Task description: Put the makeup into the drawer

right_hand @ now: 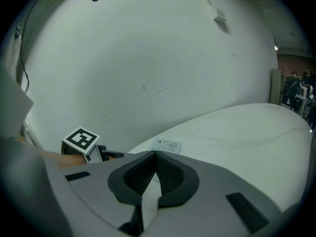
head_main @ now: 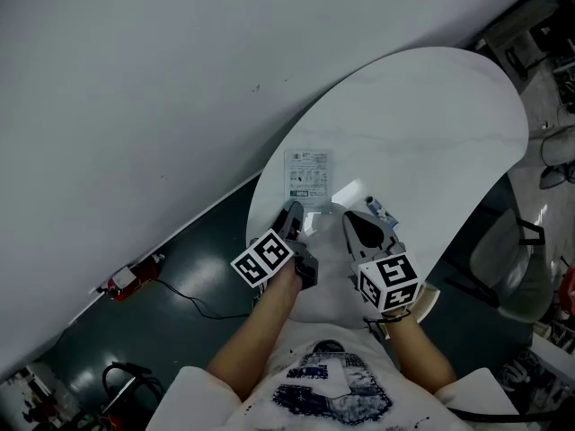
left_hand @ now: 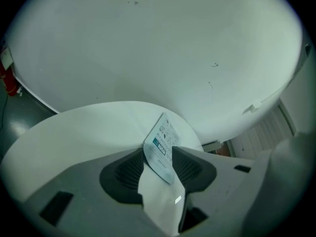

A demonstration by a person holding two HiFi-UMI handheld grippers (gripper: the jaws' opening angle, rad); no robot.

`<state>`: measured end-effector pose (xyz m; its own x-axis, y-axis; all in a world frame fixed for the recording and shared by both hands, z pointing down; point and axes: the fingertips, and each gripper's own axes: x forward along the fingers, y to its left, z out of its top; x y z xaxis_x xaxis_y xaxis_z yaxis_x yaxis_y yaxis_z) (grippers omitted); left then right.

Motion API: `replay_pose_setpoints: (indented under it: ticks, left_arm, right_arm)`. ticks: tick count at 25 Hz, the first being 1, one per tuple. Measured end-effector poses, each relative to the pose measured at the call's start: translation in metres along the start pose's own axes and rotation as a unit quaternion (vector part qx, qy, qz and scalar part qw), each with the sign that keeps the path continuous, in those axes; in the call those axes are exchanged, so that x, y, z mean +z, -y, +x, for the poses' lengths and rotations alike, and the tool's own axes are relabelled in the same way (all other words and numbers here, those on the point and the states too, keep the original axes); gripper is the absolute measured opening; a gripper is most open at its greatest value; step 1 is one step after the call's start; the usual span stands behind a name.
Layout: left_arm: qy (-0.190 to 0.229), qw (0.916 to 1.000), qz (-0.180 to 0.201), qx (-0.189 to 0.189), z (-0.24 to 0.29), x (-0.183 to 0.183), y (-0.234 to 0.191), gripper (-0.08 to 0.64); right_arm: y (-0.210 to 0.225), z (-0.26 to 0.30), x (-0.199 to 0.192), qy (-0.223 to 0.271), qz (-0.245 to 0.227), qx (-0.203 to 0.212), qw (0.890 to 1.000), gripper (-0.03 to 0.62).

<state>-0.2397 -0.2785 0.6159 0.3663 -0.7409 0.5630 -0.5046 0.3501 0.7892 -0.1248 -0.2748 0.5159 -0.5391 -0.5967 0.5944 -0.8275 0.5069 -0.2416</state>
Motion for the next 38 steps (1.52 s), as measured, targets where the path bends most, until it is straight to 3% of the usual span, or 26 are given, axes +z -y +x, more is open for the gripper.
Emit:
replay_pose_setpoints:
  ticks: [18,32,38]
  left_arm:
    - [0.001,0.9970,0.046,0.063,0.002,0.004,-0.015,0.059]
    - [0.010,0.9965,0.050,0.066,0.001,0.007,-0.015,0.041]
    - [0.020,0.9943,0.089,0.056,-0.007,0.009,-0.012,0.040]
  right_arm:
    - [0.006,-0.004,-0.004,-0.003,0.008,-0.010,1.000,0.020]
    - [0.007,-0.015,-0.009,-0.001,0.012,-0.020,1.000,0.020]
    - [0.002,-0.024,-0.014,0.003,0.010,-0.026,1.000,0.021]
